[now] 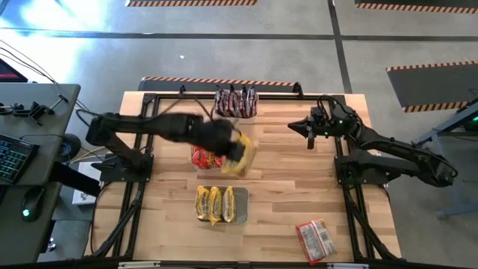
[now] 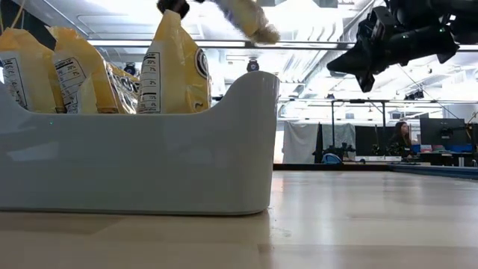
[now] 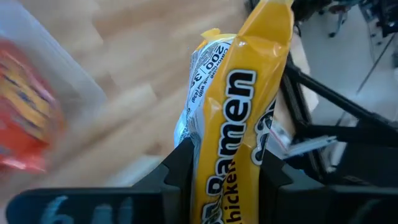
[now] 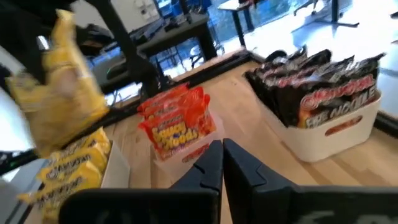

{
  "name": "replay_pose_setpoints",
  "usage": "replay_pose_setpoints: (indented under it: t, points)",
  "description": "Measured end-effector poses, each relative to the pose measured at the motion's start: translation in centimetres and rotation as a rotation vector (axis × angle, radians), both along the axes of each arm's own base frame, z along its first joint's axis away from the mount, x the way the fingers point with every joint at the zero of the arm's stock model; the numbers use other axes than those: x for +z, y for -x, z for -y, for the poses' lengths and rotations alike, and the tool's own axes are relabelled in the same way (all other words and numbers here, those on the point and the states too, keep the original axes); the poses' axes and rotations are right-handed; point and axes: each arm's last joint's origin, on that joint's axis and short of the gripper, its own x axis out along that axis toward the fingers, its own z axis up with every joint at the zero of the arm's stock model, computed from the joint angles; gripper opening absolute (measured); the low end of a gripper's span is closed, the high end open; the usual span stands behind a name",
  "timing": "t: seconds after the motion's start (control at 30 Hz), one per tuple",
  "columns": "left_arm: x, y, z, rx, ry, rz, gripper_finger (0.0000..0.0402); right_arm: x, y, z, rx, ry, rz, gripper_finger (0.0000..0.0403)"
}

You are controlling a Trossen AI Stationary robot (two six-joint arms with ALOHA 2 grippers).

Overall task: Sort Maruchan noodles
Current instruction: Put the yellow noodle pack into the gray bin

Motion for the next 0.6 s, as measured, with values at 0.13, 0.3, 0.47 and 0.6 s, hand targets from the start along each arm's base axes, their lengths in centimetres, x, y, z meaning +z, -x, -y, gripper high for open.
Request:
replay_pose_setpoints:
  t: [0.13, 0.3, 0.47, 0.6]
  points:
    - [-1.0, -1.1, 3.5, 0.028, 0.067, -0.050, 0.0080, -0.3, 0.0, 0.0, 0.015, 0.001, -0.027, 0.0001]
    - [-2.8, -3.1, 7.2, 0.075, 0.142, -0.105, 0.0080, -0.8, 0.0, 0.0, 0.017, -0.014, -0.065, 0.0000]
    - [-4.8, -4.2, 9.8, 0.153, 0.194, -0.210, 0.0080, -1.0, 0.0, 0.0, 0.022, -0.011, -0.089, 0.0000]
    - [-6.2, -4.2, 11.0, 0.204, 0.209, -0.311, 0.0080, -1.1, 0.0, -0.1, 0.024, -0.017, -0.100, 0.0000]
